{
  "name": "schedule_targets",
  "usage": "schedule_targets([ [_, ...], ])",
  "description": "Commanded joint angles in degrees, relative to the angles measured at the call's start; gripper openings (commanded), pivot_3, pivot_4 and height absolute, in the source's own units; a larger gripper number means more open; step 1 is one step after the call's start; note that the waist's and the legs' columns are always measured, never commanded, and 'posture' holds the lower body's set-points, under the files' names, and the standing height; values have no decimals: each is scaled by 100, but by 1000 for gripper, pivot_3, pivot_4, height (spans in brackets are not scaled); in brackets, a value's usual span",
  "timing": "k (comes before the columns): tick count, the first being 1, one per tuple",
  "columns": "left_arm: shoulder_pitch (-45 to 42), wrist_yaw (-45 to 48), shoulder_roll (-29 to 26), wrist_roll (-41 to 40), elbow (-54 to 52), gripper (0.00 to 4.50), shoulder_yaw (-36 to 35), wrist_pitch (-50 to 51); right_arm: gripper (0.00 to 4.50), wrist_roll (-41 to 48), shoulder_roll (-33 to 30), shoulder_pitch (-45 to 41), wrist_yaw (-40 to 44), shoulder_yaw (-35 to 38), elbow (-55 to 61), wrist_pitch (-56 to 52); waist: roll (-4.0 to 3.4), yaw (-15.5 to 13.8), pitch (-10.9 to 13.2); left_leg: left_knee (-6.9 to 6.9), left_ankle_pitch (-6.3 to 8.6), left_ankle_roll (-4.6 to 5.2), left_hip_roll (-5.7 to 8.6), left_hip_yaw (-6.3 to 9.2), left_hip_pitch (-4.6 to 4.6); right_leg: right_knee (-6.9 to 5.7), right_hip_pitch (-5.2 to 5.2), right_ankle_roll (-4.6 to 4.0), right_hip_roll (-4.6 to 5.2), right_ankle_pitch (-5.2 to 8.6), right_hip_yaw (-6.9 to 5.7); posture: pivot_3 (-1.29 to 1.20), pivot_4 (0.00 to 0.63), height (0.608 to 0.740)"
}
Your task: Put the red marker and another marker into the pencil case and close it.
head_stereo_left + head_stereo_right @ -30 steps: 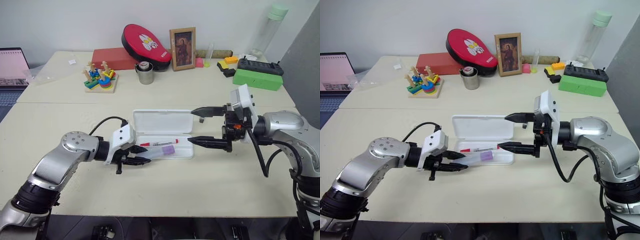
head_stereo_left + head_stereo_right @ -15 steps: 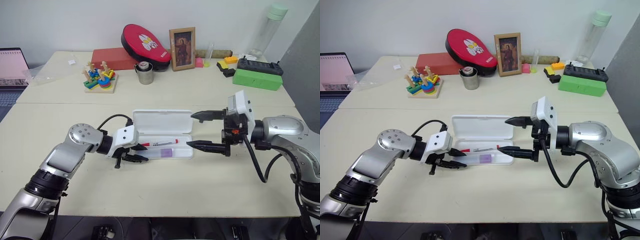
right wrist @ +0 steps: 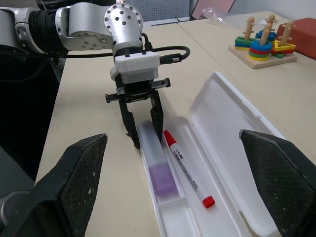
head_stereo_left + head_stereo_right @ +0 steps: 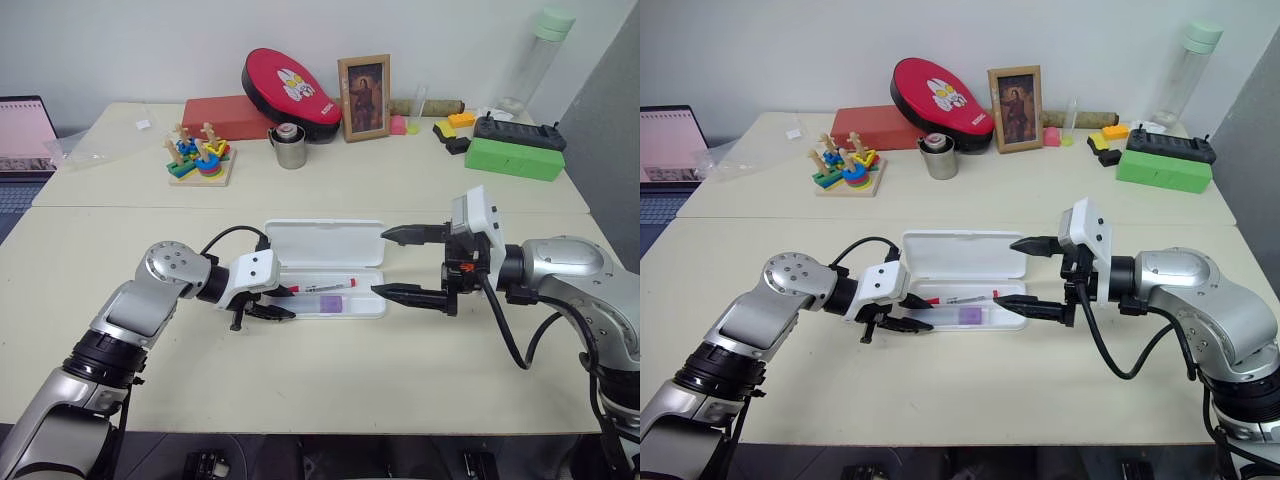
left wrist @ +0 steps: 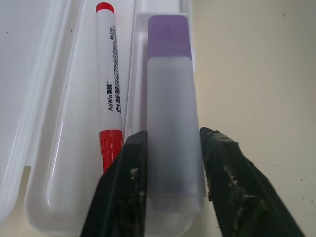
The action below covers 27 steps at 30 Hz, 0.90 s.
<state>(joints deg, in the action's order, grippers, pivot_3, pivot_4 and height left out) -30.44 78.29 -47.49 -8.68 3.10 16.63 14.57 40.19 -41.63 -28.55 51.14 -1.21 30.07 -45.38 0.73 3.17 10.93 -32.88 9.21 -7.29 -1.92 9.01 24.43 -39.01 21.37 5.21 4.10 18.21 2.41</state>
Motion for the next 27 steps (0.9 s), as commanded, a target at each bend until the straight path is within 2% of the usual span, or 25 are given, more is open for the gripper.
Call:
schedule_targets([
  [1, -111, 60, 9, 25, -23, 2586, -44, 21, 4500, 66, -1, -17, -13, 63, 175, 86, 0, 0, 0, 0, 0, 0, 0, 0, 0, 0, 0, 0, 0, 0, 0, 0, 150, 740],
  [5, -126, 32, 48, -21, -52, 3355, -98, 81, 4500, 56, 15, -14, -23, 68, 141, 101, 0, -1, 0, -1, 0, 0, 0, 0, 0, 0, -1, 0, 0, 0, 0, 0, 150, 740],
  [7, -146, -24, 115, -143, -117, 3599, -202, 161, 4500, 24, 65, -31, -86, 127, 27, 140, 0, -1, 0, -2, 0, 0, 0, 0, 0, -1, -1, 0, 0, 0, 0, 0, 150, 740],
  [12, -263, -345, 531, -978, -500, 4454, -805, 934, 4500, -680, 337, -330, -946, 205, -907, 254, 2, 1, -1, -8, -1, 0, 0, 1, 0, -4, -2, 1, 0, -1, -1, 0, 150, 740],
  [18, -442, -1275, 1154, -1942, -1118, 4454, -1645, 1897, 4500, -1455, 869, -709, -2234, 251, -2102, 22, 2, 12, -1, -9, -1, 0, 0, 1, 0, -5, -3, 0, 0, -1, -1, 0, 150, 740],
  [21, -577, -1952, 1461, -2029, -1179, 4454, -1944, 2020, 4500, -1930, 1205, -900, -3065, 309, -2843, -112, 2, 20, -1, -8, -1, -1, 0, 1, 0, -5, -2, 0, 0, -1, 0, 0, 150, 740],
  [27, -876, -2610, 1877, -2298, -1151, 4454, -2189, 2228, 4500, -2292, 1906, -1020, -3652, 258, -3638, -28, 2, 19, -1, -8, -2, -1, 0, 0, -1, -5, -3, -1, 0, -2, 0, 0, 150, 740],
])
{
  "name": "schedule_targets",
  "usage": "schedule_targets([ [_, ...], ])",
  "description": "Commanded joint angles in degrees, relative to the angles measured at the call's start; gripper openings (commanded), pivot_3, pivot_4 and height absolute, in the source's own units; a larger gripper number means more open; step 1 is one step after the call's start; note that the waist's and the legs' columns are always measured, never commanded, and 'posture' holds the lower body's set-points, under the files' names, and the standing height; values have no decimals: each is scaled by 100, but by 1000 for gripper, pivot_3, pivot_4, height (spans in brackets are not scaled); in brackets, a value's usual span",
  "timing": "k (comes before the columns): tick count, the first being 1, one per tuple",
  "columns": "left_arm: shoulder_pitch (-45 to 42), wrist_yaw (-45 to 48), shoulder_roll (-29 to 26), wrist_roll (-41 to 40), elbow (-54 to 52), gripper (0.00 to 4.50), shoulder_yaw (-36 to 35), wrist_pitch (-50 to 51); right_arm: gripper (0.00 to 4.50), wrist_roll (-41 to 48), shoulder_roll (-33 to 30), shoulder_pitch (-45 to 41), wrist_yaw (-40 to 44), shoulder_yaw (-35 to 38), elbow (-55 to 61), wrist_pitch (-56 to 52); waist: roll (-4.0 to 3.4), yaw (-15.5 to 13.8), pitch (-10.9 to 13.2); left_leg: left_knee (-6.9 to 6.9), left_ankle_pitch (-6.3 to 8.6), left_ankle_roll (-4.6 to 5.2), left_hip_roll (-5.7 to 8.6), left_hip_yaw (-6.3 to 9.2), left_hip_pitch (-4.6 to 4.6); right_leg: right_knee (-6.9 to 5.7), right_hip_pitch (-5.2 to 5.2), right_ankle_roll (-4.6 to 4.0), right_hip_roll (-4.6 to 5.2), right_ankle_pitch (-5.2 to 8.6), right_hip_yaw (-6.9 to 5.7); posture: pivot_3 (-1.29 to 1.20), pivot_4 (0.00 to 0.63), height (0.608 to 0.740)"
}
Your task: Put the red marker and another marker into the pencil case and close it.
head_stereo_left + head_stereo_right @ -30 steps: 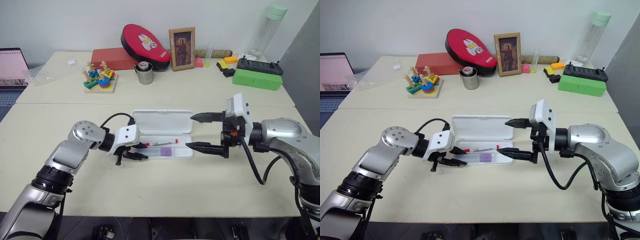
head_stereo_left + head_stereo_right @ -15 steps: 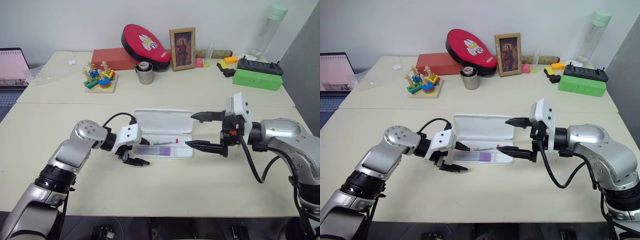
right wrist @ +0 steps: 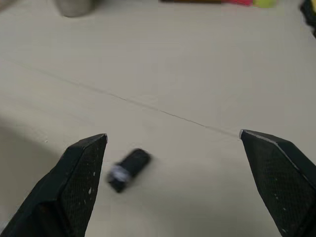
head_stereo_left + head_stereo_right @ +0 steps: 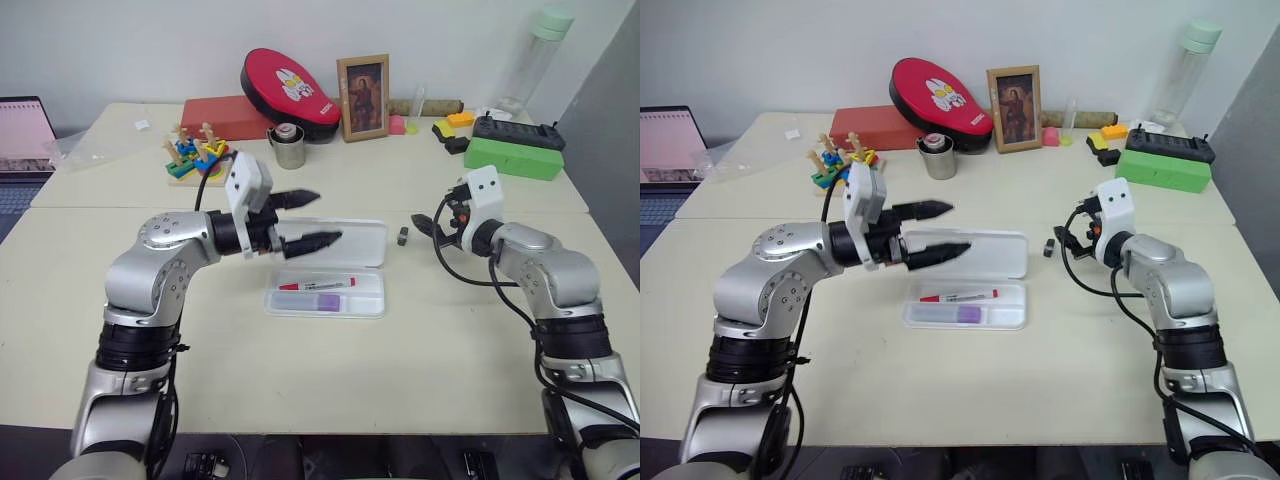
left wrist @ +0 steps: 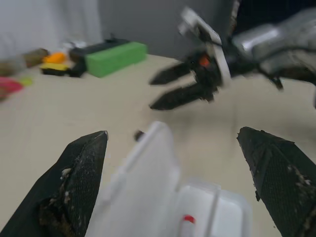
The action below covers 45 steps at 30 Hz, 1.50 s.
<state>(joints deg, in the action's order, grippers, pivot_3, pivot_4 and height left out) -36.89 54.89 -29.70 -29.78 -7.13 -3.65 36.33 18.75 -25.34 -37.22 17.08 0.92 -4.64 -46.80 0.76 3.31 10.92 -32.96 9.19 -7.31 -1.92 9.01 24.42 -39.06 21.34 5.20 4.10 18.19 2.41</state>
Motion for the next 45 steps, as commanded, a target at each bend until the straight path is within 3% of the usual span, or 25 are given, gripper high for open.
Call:
schedule_targets([
  [1, -259, -301, 111, -179, -121, 4454, -134, 53, 4500, -160, 424, -203, -338, 99, -260, 130, 0, 9, 0, 0, 0, 0, 0, 0, 0, 0, 0, 0, 0, 0, 0, 0, 150, 740],
  [11, -267, -423, 202, -121, -96, 4454, 47, -40, 4500, -465, 1213, -472, -756, 77, -951, 369, -1, 48, 0, 2, -1, -1, 0, 0, 0, -2, 1, -1, 0, 0, 0, 0, 150, 740],
  [14, -255, -447, 202, -89, -97, 4500, 82, -100, 4031, -798, 1181, -401, -723, -280, -1013, 381, -1, 50, 0, 2, -1, -1, 0, 0, 0, -1, 1, -1, 0, 0, 0, 0, 150, 740],
  [18, -224, -475, 190, -26, -103, 4500, 114, -189, 3065, -1114, 1026, -244, -531, -665, -900, 328, -1, 61, 0, 2, -1, -1, 0, 0, 0, -2, 1, -1, 0, 0, 0, 0, 150, 740],
  [30, -264, -531, 229, 84, 2, 4500, 183, -423, 338, -1235, 947, -404, -530, -422, -1058, 506, -1, 29, -1, 1, -1, -1, 0, 0, -1, -2, -1, 0, 0, -1, 0, 0, 150, 740],
  [35, -286, -488, 200, 112, 40, 4500, 234, -477, 329, -1083, 832, -604, -512, 44, -1038, 1037, -2, 24, 0, 1, -1, -1, 0, 0, 0, -2, 0, 0, 0, -1, 0, 0, 150, 740],
  [40, -51, -286, -76, 99, -157, 4500, 234, -426, 329, -464, 575, -803, 302, 579, -563, 1686, -2, 36, 0, 4, -1, -1, 0, -1, 0, 0, 2, 0, 0, -1, 1, 0, 150, 740],
  [42, 252, -14, -362, -69, -424, 4500, 188, -287, 329, 661, 396, -507, 1643, 637, 473, 1262, -3, 83, 1, 7, 0, 0, 0, -1, 0, 0, 3, 0, 0, 0, 1, 0, 150, 740],
  [45, 565, 280, -749, -125, -717, 4500, 235, -183, 329, 1261, -76, 78, 2891, 169, 1508, 986, -4, 140, 1, 15, 0, 0, 0, 0, -1, 5, 0, 0, 0, 0, -1, 0, 150, 740],
])
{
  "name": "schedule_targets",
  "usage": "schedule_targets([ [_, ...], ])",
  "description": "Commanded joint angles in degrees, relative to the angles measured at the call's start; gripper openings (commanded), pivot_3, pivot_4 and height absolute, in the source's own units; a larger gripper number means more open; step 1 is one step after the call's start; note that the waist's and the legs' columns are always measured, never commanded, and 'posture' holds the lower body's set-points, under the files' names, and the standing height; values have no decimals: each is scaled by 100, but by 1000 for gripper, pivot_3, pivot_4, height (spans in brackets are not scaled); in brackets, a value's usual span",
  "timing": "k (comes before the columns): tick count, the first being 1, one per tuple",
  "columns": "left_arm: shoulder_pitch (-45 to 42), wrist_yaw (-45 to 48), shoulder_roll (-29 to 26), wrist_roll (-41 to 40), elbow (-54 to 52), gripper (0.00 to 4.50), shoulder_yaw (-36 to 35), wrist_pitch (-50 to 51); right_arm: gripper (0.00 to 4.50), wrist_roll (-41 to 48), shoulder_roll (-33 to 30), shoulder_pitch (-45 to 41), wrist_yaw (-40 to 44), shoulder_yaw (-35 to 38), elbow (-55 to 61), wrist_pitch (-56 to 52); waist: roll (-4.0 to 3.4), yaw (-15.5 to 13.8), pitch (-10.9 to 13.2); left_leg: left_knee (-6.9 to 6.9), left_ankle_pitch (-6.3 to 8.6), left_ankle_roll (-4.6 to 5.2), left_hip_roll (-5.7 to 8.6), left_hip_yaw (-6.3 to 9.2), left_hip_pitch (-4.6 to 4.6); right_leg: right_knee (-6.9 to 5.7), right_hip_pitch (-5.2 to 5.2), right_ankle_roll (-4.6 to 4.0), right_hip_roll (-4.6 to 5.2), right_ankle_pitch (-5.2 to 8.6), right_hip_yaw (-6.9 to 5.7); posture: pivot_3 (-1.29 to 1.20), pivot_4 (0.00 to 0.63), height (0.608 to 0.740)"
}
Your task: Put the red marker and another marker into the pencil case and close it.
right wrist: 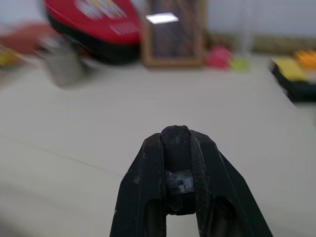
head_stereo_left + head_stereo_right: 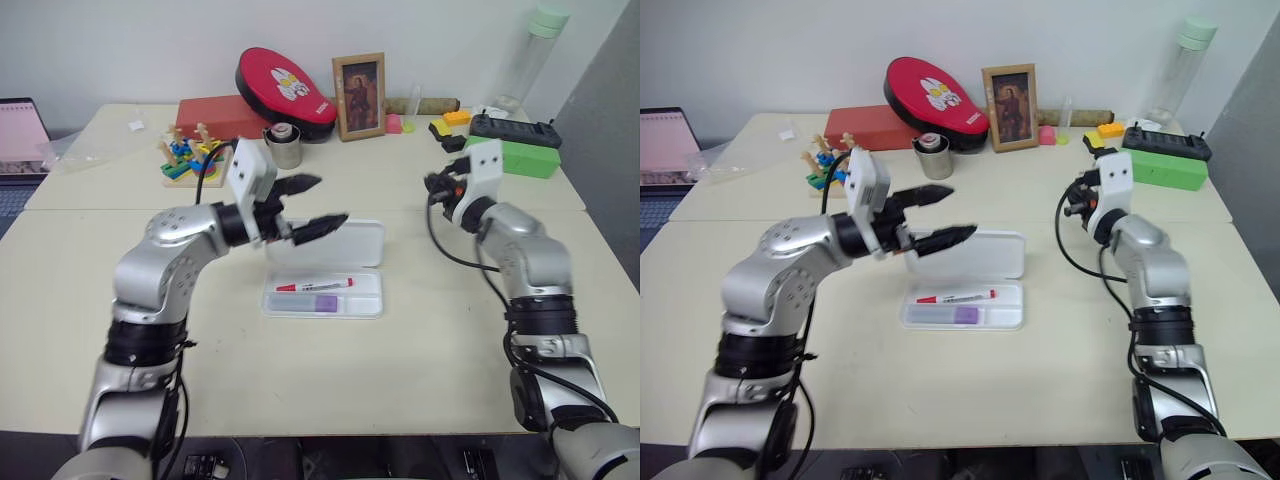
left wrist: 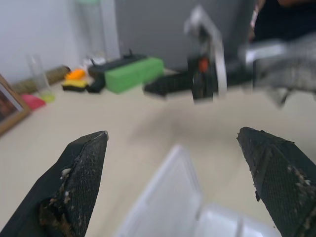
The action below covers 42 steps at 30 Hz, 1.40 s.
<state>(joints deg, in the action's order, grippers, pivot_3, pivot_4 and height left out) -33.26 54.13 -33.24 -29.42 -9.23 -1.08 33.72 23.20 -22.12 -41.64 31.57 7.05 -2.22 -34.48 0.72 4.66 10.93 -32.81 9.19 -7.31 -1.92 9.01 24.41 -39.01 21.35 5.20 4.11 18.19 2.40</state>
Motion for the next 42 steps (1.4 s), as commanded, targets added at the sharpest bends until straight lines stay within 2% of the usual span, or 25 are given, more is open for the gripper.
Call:
schedule_targets([
  [1, 350, 513, -596, -81, -597, 4500, 42, 42, 329, 897, -644, 777, 1844, -772, 1594, -365, 0, 10, 0, 0, 1, 1, 0, 0, 0, 2, 0, 0, 0, 1, 0, 0, 150, 740],
  [4, 704, 884, -1044, 116, -748, 4500, 221, -152, 329, 835, -1095, 1235, 2492, -1573, 2013, -514, 0, 4, 0, -4, 2, 3, 0, 0, -1, -2, -4, 0, 0, 1, 0, 0, 150, 740],
  [9, 998, 1190, -1370, 230, -827, 4500, 382, -290, 329, -189, -1086, 1277, 2462, -2522, 1321, 49, 1, -1, 0, -13, -4, 9, 0, -2, -7, -6, -5, 14, 0, -5, 5, 0, 150, 740],
  [20, 1075, 1142, -1307, 203, -929, 4500, 391, -262, 329, -904, -714, 1108, 2300, -2743, 649, 435, 1, -22, 0, -12, -10, 15, 0, -1, -4, -1, -4, 7, 0, -18, 4, 0, 150, 740],
  [22, 1079, 1148, -1304, 195, -928, 4500, 386, -265, 1029, -878, -710, 1114, 2336, -2692, 698, 403, 1, -21, 0, -12, -10, 15, 0, -1, -4, -1, -4, 7, 0, -18, 4, 0, 150, 740],
  [23, 1079, 1149, -1302, 193, -927, 4500, 383, -266, 1166, -876, -714, 1121, 2349, -2680, 718, 393, 1, -21, 0, -11, -10, 15, 0, -1, -4, -1, -4, 7, 0, -18, 4, 0, 150, 740],
  [27, 1061, 1133, -1261, 203, -901, 4500, 392, -279, 2252, -795, -730, 1151, 2407, -2598, 803, 337, 1, -21, 0, -12, -10, 15, 0, -1, -4, -2, -4, 7, 0, -18, 4, 0, 150, 740],
  [28, 1062, 1116, -1249, 206, -904, 4500, 390, -278, 2320, -746, -720, 1145, 2410, -2553, 819, 310, 1, -21, 0, -12, -10, 15, 0, -1, -4, -2, -4, 7, 0, -18, 4, 0, 150, 740],
  [30, 1092, 996, -1202, 240, -904, 4500, 340, -289, 2841, -593, -679, 1122, 2427, -2421, 881, 239, 1, -22, 0, -12, -10, 15, 0, -1, -4, -2, -4, 7, 0, -18, 4, 0, 150, 740],
  [34, 1295, 625, -1124, 56, -1050, 4500, -18, -88, 3850, -67, -561, 969, 2524, -1995, 1114, 5, 1, -9, 0, -11, -10, 15, 0, 0, -4, -2, -4, 7, 0, -19, 4, 0, 150, 740],
  [37, 1595, 252, -1041, -245, -1310, 4500, -471, 179, 4463, 385, -271, 459, 2359, -1486, 981, -169, 1, 15, 0, -11, -10, 15, 0, 0, -4, -4, -3, 6, 0, -19, 5, 0, 150, 740],
  [40, 1931, -13, -1042, -440, -1569, 4500, -851, 379, 4463, 367, 37, -263, 1892, -1159, 325, -252, 1, 28, 0, -12, -11, 15, 0, 0, -6, -8, -3, 6, 0, -19, 5, 0, 150, 740],
  [42, 2174, -221, -1034, -571, -1756, 4500, -1184, 474, 4067, 99, 150, -767, 1651, -1160, -268, -141, 1, 33, 0, -10, -11, 15, 0, -2, -10, -8, -5, 6, 0, -20, 10, 0, 150, 740],
])
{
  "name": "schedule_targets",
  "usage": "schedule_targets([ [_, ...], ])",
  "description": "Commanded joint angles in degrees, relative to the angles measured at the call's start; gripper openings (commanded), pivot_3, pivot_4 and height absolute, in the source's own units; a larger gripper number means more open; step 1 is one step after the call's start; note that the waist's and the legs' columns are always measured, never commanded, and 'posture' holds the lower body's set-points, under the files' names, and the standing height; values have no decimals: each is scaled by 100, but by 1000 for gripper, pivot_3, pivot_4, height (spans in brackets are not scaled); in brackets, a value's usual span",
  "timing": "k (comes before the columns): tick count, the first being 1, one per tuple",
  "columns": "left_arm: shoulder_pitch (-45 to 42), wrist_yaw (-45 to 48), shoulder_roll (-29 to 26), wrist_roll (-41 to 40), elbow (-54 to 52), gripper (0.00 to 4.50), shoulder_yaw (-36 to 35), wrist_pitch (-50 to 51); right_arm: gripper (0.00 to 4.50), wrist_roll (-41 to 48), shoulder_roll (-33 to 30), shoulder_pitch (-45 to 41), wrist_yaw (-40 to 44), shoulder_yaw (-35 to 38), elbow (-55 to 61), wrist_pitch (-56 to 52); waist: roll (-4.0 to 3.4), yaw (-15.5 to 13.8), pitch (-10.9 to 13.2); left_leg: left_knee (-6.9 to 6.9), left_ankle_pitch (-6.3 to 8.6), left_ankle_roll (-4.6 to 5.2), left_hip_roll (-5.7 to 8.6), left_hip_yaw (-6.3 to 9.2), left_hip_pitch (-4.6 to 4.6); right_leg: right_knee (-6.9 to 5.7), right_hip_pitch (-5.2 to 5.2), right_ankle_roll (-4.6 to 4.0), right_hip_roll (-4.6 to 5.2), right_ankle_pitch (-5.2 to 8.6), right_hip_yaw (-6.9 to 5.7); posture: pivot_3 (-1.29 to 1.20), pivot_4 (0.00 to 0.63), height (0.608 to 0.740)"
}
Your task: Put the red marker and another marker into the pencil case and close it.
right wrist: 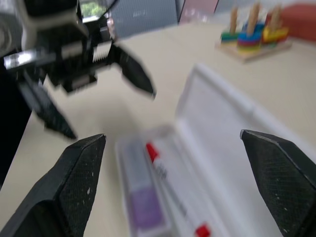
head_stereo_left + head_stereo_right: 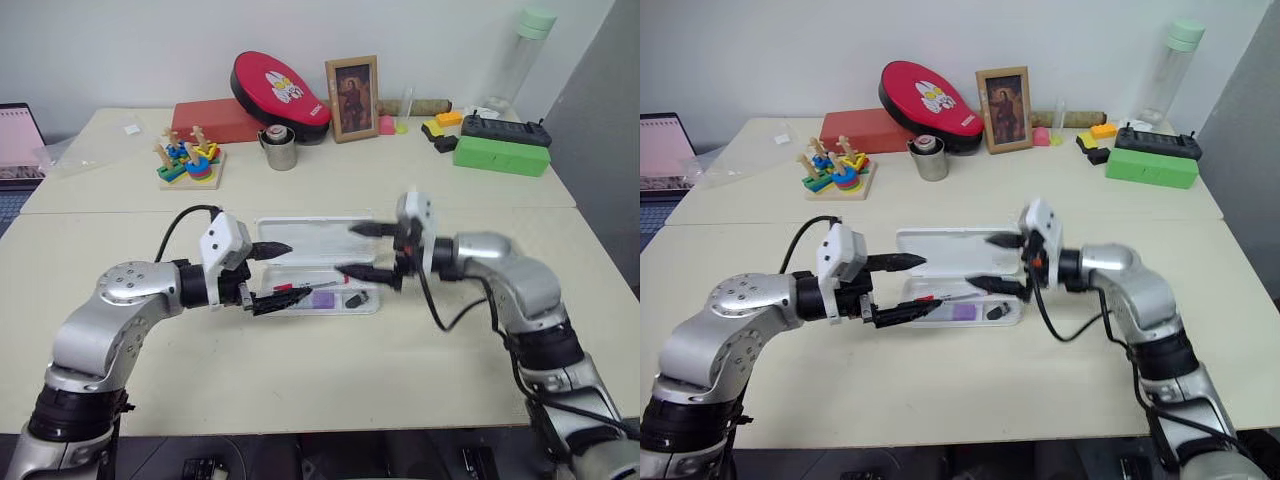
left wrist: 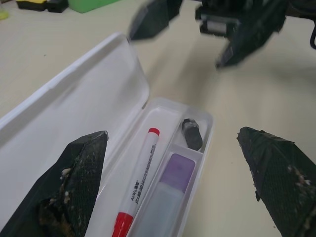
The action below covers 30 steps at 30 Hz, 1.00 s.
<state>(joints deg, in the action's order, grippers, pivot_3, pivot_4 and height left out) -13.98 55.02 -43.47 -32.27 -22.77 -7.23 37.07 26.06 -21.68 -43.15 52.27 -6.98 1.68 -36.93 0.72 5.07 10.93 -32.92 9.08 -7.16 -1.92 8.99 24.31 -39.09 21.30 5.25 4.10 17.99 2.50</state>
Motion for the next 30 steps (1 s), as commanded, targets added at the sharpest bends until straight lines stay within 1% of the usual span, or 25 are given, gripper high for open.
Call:
schedule_targets([
  [1, 315, -393, -5, -358, -464, 4500, -686, 179, 3904, -296, 115, -747, -439, 192, -835, 190, 1, -17, -1, 0, 0, 0, 0, 0, 0, 0, 1, 0, 0, 0, -1, 0, 150, 740],
  [5, 626, -804, 63, -801, -766, 4500, -1354, 420, 2977, -775, 403, -1491, -797, 30, -1996, 475, 2, -58, -1, 6, 0, 0, 0, 2, 2, 4, 1, -2, 0, 0, -5, 0, 150, 740],
  [8, 797, -1049, 107, -927, -915, 4500, -1556, 481, 2323, -1280, 571, -1861, -985, -222, -2809, 765, 2, -48, -1, 6, 0, 0, 0, 0, 3, 3, 4, -3, 0, -1, -3, 0, 150, 740],
  [11, 883, -1196, 114, -1044, -999, 4500, -1680, 495, 1607, -1606, 658, -2026, -896, -462, -3302, 958, 1, -35, -1, 7, 0, 0, 0, 1, 3, 2, 6, -4, 0, -1, -3, 0, 150, 740],
  [13, 918, -1251, 79, -1148, -1052, 4500, -1777, 509, 1059, -1740, 656, -2012, -600, -663, -3341, 1016, 1, -44, -1, 8, 0, 0, 0, 1, 4, 3, 6, -4, 0, -1, -4, 0, 150, 740],
  [15, 969, -1247, 15, -1295, -1118, 4500, -1894, 543, 557, -1836, 541, -1821, -109, -985, -3039, 1020, 1, -39, -1, 8, 0, 0, 0, 1, 5, 3, 7, -4, 0, -1, -4, 0, 150, 740],
  [17, 987, -1255, -52, -1436, -1173, 4500, -1987, 585, 61, -1963, 411, -1602, 203, -1230, -2710, 1069, 1, -34, -1, 8, 0, 0, 0, 1, 4, 3, 7, -4, 0, -1, -4, 0, 150, 740],
  [21, 991, -1263, -195, -1626, -1243, 4500, -2061, 657, 15, -1870, 198, -1201, 680, -1374, -1894, 962, 4, -33, -3, 8, 0, 0, 0, 1, 3, 3, 4, -4, 0, -1, -4, 0, 150, 740],
  [25, 1054, -1221, -340, -1633, -1275, 4500, -1927, 655, 15, -1826, -25, -816, 1059, -1503, -1151, 945, 5, -34, -4, 7, 0, 0, 0, 2, -5, 1, -1, -4, 0, -1, -4, 0, 150, 740],
  [28, 1105, -1120, -437, -1624, -1284, 4500, -1780, 675, 15, -1833, -327, -459, 1492, -1835, -563, 837, 5, -31, -3, 7, 0, 0, 0, 1, -7, 1, -2, -4, 0, -1, -3, 0, 150, 740],
  [30, 1135, -1009, -526, -1635, -1278, 4500, -1687, 683, 15, -1944, -465, -263, 1587, -2065, -328, 797, 5, -37, -3, 7, 0, 0, 0, 1, -6, 2, -2, -4, 0, -1, -3, 0, 150, 740],
])
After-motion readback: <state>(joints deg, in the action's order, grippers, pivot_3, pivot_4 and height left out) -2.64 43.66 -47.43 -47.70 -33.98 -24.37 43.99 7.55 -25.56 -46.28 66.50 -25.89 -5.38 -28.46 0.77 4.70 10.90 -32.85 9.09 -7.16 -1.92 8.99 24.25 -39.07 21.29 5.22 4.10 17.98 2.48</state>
